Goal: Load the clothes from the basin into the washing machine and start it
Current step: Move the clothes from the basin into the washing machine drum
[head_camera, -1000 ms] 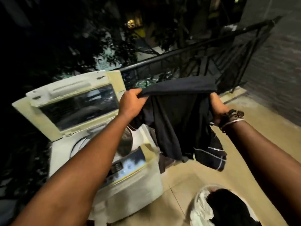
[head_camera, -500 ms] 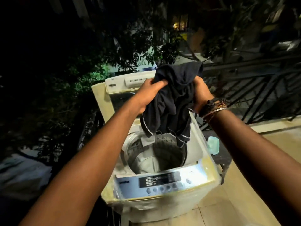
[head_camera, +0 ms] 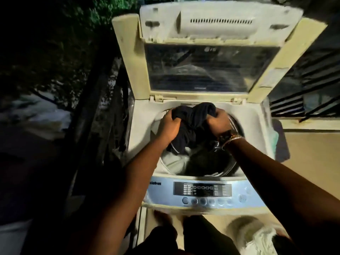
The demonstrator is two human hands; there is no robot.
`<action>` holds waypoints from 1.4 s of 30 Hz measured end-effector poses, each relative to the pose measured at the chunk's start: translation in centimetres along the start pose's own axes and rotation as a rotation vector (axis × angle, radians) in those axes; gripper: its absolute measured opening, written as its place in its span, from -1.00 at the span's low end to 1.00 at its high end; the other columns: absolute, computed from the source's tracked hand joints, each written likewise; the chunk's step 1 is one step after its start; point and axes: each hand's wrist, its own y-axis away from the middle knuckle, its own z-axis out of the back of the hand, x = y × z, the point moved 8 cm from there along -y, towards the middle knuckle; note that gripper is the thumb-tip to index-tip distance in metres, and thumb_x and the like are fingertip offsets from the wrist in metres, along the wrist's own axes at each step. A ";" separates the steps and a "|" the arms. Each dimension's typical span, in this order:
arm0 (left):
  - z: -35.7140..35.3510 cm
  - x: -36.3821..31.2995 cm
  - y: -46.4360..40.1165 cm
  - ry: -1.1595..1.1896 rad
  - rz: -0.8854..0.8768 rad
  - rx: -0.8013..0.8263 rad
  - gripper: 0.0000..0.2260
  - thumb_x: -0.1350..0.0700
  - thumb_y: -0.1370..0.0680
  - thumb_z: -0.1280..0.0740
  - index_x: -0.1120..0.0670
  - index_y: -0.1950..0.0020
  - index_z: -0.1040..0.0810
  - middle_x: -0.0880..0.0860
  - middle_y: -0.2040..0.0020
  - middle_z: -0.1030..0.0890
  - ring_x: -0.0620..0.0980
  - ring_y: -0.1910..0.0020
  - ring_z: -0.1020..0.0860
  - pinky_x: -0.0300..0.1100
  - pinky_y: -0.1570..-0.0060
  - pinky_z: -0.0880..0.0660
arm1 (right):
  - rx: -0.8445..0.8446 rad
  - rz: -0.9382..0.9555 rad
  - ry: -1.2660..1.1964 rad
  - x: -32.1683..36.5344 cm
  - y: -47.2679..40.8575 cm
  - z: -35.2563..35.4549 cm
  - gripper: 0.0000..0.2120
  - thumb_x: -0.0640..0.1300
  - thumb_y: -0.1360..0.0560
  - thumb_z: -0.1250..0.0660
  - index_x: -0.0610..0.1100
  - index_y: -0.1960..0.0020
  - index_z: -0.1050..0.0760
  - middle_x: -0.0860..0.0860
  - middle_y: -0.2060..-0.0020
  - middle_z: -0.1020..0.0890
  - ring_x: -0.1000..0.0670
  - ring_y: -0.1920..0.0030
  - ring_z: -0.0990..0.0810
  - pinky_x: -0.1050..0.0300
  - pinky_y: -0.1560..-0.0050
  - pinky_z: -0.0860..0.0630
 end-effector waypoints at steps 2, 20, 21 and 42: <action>-0.9 2.0 -0.8 -0.033 0.015 0.002 -0.61 0.36 -0.51 -0.22 0.18 -0.33 -0.52 0.14 -0.13 -0.62 0.12 -0.10 -0.57 -0.10 -0.15 -0.49 | 0.024 -0.019 0.059 -3.2 -1.3 -1.4 -0.66 0.09 -0.33 -0.41 -0.22 0.23 -0.58 0.03 0.33 -0.56 0.15 0.29 -0.43 0.20 0.27 -0.42; -12.2 20.8 -8.7 -0.842 0.123 0.409 -0.19 0.03 -0.47 -0.53 0.01 -0.62 -0.18 0.20 -0.47 -0.38 0.26 -0.46 -0.35 0.03 -0.45 -0.31 | 0.696 -0.071 1.003 -27.3 -7.6 -11.8 -0.01 0.29 -0.36 -0.50 -0.05 -0.58 -0.11 -0.12 -0.50 -0.31 -0.27 -0.46 -0.33 -0.24 -0.43 -0.34; -12.0 20.6 -8.5 -0.872 0.116 0.403 -0.18 0.00 -0.47 -0.53 0.01 -0.62 -0.17 0.20 -0.50 -0.35 0.24 -0.49 -0.30 0.02 -0.48 -0.27 | 0.701 -0.055 1.010 -26.9 -7.4 -11.8 0.00 0.30 -0.35 -0.51 -0.04 -0.59 -0.11 -0.12 -0.51 -0.31 -0.27 -0.47 -0.33 -0.25 -0.44 -0.33; -20.2 -4.6 7.5 -0.725 -0.600 0.134 -0.35 -0.20 -0.58 -0.32 0.01 -0.60 -0.25 0.13 -0.58 -0.29 0.19 -0.58 -0.18 0.18 -0.50 -0.25 | -0.213 0.445 0.857 -7.2 12.0 18.4 -0.39 0.33 -0.59 -0.14 -0.01 -0.50 -0.32 -0.01 -0.37 -0.49 -0.11 -0.34 -0.47 -0.13 -0.23 -0.35</action>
